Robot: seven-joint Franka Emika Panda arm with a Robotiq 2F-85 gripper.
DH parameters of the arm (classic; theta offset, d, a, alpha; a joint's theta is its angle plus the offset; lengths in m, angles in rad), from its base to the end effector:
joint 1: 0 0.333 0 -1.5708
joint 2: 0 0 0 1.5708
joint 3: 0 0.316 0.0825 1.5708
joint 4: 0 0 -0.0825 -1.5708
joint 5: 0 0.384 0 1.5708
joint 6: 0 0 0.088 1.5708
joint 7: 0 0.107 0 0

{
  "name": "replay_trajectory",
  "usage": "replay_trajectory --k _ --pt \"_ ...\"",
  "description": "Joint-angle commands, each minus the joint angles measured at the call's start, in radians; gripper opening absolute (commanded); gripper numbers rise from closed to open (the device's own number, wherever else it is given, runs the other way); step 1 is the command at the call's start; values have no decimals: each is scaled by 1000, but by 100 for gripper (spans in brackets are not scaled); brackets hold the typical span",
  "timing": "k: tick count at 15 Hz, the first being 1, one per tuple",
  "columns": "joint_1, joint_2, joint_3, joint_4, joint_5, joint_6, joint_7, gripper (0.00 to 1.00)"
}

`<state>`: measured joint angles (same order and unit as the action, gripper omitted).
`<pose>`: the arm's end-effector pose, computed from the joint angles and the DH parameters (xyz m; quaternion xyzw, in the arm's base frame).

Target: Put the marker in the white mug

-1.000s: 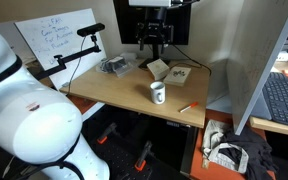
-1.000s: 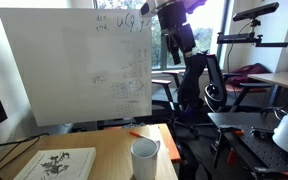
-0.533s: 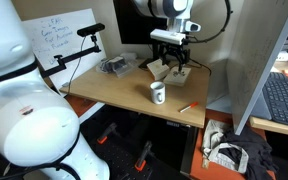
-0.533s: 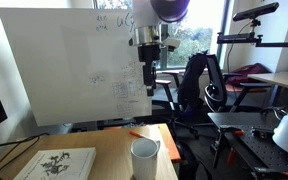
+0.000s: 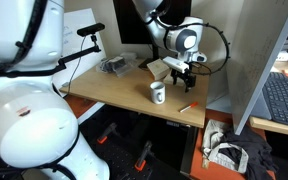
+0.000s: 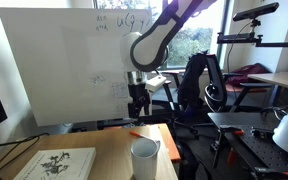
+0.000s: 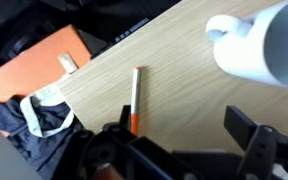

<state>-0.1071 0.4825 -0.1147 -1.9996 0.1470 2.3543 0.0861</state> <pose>0.5804 -0.1278 0.2061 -0.9772 0.2024 0.0594 0.0259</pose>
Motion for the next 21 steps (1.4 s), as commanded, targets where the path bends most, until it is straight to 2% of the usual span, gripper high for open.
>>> replay_trajectory --k 1,7,8,11,13,14,18,21 --pt "-23 120 7 125 7 -58 17 100" --pt "-81 239 24 216 20 -42 -46 99" --pt "-95 250 30 225 25 -33 -63 88" --pt "-130 285 42 260 37 -35 -88 75" --pt "-147 306 48 282 40 -33 -97 72" --pt "-158 318 55 294 49 -34 -103 75" --pt "-174 364 66 337 60 -47 -106 69" --pt "-170 388 64 365 50 -54 -99 46"
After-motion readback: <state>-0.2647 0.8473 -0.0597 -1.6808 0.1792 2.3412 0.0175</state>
